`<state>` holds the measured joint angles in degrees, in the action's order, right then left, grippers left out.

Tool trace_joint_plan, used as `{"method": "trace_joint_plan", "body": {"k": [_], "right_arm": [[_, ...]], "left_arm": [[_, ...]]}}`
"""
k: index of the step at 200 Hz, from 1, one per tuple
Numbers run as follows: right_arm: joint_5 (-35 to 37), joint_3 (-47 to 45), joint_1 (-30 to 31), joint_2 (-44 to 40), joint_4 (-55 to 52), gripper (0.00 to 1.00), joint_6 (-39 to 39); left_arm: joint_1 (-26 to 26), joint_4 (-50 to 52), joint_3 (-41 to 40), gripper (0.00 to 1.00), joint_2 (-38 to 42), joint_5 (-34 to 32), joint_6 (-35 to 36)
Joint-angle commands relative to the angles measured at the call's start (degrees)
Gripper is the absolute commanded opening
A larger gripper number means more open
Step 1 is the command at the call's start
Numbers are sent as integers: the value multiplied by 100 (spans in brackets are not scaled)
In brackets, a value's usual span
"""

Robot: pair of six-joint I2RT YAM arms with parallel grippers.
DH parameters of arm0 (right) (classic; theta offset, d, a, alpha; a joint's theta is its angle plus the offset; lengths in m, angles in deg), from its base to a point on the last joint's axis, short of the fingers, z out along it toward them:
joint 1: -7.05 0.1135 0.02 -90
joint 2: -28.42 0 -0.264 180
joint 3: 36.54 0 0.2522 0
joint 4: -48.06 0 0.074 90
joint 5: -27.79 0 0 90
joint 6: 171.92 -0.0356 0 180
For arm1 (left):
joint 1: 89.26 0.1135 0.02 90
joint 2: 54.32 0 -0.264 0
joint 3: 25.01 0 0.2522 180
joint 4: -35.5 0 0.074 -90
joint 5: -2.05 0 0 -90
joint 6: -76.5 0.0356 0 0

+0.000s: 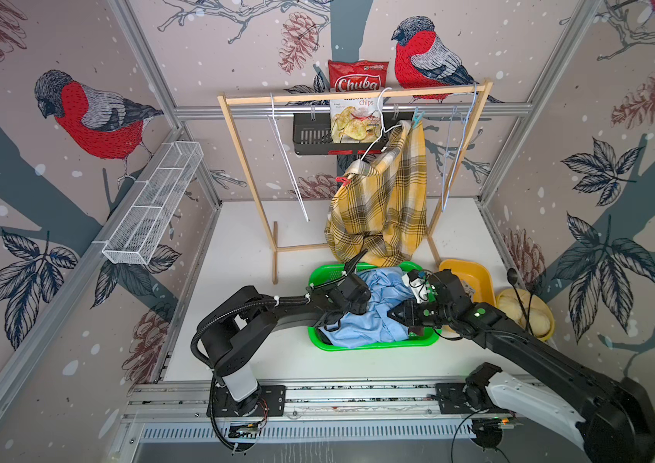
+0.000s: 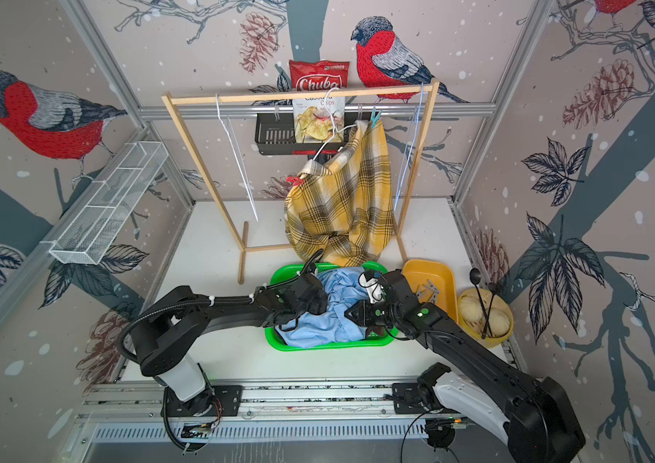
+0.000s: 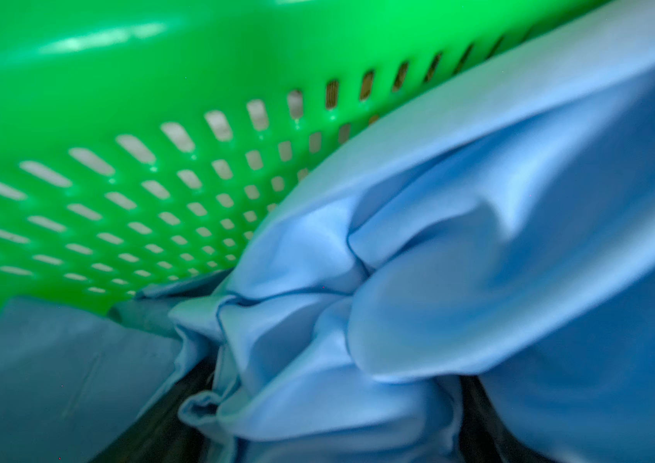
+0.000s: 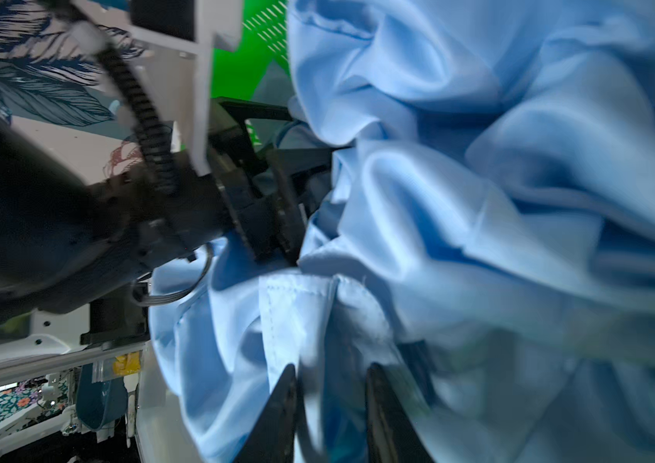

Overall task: Remove the clothespins securing long-sleeve shirts to the hanger
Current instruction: Adjust the long-sleeve shirt at the bin.

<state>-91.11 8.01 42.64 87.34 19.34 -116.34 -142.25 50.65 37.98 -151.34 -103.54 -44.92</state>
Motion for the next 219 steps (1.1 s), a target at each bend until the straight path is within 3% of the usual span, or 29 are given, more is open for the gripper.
{"method": "trace_joint_plan", "body": {"k": [1,41,104,138,186,219], "right_arm": [[98,-35,-8,697,874,23,65],[113,-47,-105,1577,1379,22,-100],[27,328,-315,1071,817,58,116],[29,622,-341,961,697,76,156],[149,885,-499,440,708,99,132],[113,802,-680,17,824,100,58]], "left_arm": [[-9,501,71,91,85,267,117],[-16,783,250,94,667,294,416],[28,1419,287,97,3020,555,1779],[505,1154,759,95,4023,1019,2440],[1219,1247,2142,84,3328,1281,3554],[1590,754,2472,81,3006,1372,3663]]}}
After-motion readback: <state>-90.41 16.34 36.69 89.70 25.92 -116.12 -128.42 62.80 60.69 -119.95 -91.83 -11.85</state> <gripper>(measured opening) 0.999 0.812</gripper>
